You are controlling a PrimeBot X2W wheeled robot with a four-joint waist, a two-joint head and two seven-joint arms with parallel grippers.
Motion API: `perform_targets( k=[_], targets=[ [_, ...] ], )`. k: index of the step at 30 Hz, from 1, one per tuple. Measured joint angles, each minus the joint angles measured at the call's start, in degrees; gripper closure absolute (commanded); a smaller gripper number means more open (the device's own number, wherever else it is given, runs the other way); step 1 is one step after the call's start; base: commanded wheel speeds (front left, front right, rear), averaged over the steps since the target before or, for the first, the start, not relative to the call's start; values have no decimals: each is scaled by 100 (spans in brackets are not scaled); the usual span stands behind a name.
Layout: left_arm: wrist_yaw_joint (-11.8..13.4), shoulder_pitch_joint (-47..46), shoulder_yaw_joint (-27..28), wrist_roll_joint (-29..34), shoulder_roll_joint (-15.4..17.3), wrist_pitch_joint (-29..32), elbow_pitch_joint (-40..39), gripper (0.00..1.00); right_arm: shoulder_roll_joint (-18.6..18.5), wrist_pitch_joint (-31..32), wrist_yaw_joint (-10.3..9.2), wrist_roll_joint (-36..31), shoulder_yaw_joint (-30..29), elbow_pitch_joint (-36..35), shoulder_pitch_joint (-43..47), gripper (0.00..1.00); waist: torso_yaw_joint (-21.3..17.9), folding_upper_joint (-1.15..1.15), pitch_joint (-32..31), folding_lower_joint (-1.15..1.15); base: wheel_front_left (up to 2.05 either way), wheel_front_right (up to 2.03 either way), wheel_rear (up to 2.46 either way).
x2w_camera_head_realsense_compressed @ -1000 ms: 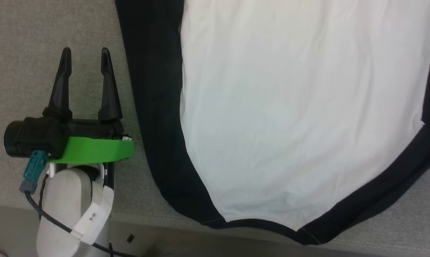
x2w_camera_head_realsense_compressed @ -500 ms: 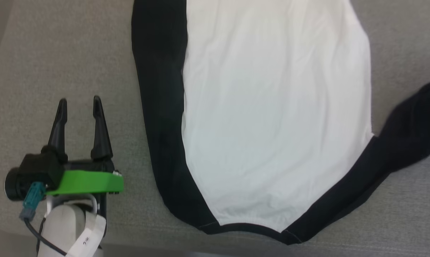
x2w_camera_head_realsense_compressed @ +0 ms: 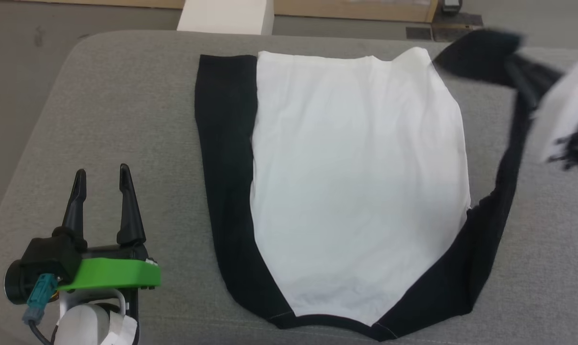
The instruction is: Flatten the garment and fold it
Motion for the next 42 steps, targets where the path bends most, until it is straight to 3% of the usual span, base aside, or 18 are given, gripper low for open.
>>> perform_targets(
  k=[6,14,24,25,26,30,34,42],
  targets=[
    [0,3,-24,-62,-21,0,5,0,690,-229,0,-1,1032,458,1,100,225,0,-24,0,0,0,0],
    [-2,-9,-180,-94,-55,0,37,0,1443,-948,0,-108,2182,1783,-74,100,533,0,198,0,0,0,0],
    [0,-60,-267,-283,-77,0,186,0,1735,-1519,0,-83,3014,3288,-116,100,814,0,528,0,0,0,0],
    [1,-60,-271,-283,-79,1,194,0,1758,-1551,0,37,3048,3357,-115,89,819,0,542,0,0,0,0],
    [4,-60,-267,-283,-80,0,203,0,1775,-1569,0,180,3081,3398,-117,0,813,0,545,0,0,0,0],
    [8,-60,-249,-285,-83,0,265,0,1794,-1683,0,691,3139,3330,-142,0,735,0,508,0,0,0,0],
    [7,-57,-191,-282,-88,1,328,0,1770,-1930,0,1226,2782,2862,-360,0,599,0,387,0,0,0,0],
    [1,-29,-136,-281,-82,1,379,0,1034,-2795,0,1214,893,2264,-341,0,230,0,127,0,0,0,0]
  ],
)
